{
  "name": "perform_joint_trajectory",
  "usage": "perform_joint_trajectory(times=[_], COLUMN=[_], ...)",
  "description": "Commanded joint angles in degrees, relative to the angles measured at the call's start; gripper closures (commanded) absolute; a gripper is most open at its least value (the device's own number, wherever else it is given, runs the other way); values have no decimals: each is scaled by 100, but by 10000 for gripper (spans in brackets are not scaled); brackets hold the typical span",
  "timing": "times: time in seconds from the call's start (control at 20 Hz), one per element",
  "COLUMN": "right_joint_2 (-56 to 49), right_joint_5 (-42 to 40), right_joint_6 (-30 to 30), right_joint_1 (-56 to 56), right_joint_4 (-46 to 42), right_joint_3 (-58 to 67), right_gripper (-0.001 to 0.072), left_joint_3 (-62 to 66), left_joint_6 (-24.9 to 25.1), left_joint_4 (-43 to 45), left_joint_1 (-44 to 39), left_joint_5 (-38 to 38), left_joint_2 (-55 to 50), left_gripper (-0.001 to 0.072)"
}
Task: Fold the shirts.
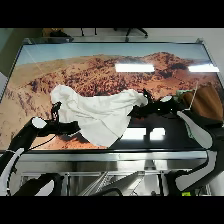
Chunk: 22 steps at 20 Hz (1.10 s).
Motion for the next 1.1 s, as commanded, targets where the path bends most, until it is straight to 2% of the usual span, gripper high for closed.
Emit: perform_joint_trajectory(times=[0.0, 0.1, 0.25, 0.35, 0.55, 0.7, 0.85, 1.05], right_joint_2=[131, 496, 1342, 1878, 2476, 2791, 2994, 2490], right_joint_5=[-4, 118, 302, 297, 286, 256, 116, 710], right_joint_6=[-389, -472, -466, -457, -13, 140, 146, 664], right_joint_1=[273, 177, -402, -1016, -2334, -2874, -3163, -3169], right_joint_4=[728, 702, 962, 1082, 1043, 1040, 955, 542], right_joint_3=[138, 557, 1860, 3029, 5005, 5547, 5591, 5558], right_gripper=[693, 694, 694, 695, 695, 695, 694, 695], left_joint_3=[83, 527, 1779, 2957, 5383, 6828, 7840, 7829], left_joint_6=[203, 254, 221, 125, 181, 297, 378, 337], left_joint_4=[0, 4, 337, 560, 540, 498, 503, 481], left_joint_1=[39, 42, 146, 511, 1613, 2105, 2330, 2273], left_joint_5=[-11, -190, -638, -1067, -1801, -2367, -2551, -3010], left_joint_2=[15, 96, 640, 1110, 1545, 1453, 1117, 485], left_gripper=[694, 694, 695, 695, 695, 695, 695, 695])
